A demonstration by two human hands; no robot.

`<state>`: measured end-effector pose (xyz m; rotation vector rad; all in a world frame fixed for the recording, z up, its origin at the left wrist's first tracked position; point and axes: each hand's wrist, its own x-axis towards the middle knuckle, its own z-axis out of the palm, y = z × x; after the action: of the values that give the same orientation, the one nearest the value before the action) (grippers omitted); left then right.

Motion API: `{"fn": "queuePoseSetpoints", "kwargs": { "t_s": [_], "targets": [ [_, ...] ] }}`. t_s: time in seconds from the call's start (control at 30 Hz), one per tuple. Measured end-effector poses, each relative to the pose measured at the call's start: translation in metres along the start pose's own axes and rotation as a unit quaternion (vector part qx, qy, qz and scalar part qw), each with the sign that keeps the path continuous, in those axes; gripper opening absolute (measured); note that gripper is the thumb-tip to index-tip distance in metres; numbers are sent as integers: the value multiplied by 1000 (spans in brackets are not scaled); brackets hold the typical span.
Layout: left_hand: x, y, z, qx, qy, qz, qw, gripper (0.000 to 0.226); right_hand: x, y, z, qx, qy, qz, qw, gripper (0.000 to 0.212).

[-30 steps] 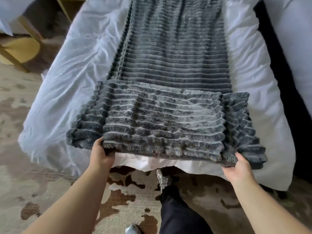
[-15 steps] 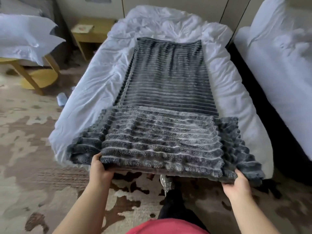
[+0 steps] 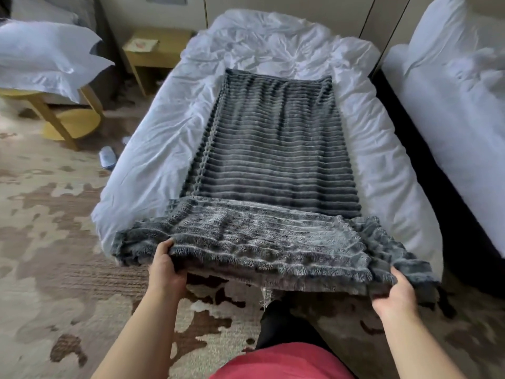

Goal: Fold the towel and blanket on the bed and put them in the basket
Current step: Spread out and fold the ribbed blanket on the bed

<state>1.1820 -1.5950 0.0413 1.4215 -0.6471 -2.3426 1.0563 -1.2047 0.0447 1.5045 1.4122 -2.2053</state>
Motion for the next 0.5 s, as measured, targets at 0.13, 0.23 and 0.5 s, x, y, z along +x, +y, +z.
{"fn": "queuePoseSetpoints", "kwargs": {
  "t_s": [0.13,0.23,0.5],
  "targets": [
    [16,14,48,-23,-25,15,999,14,6,-24,37,2,-23,-26,999,22],
    [33,27,93,-24,-29,14,999,16,14,-47,78,15,-13,-51,998,38],
    [127,77,248,-46,-37,31,998,16,65,-130,253,76,-18,-75,994,41]
  ]
}}
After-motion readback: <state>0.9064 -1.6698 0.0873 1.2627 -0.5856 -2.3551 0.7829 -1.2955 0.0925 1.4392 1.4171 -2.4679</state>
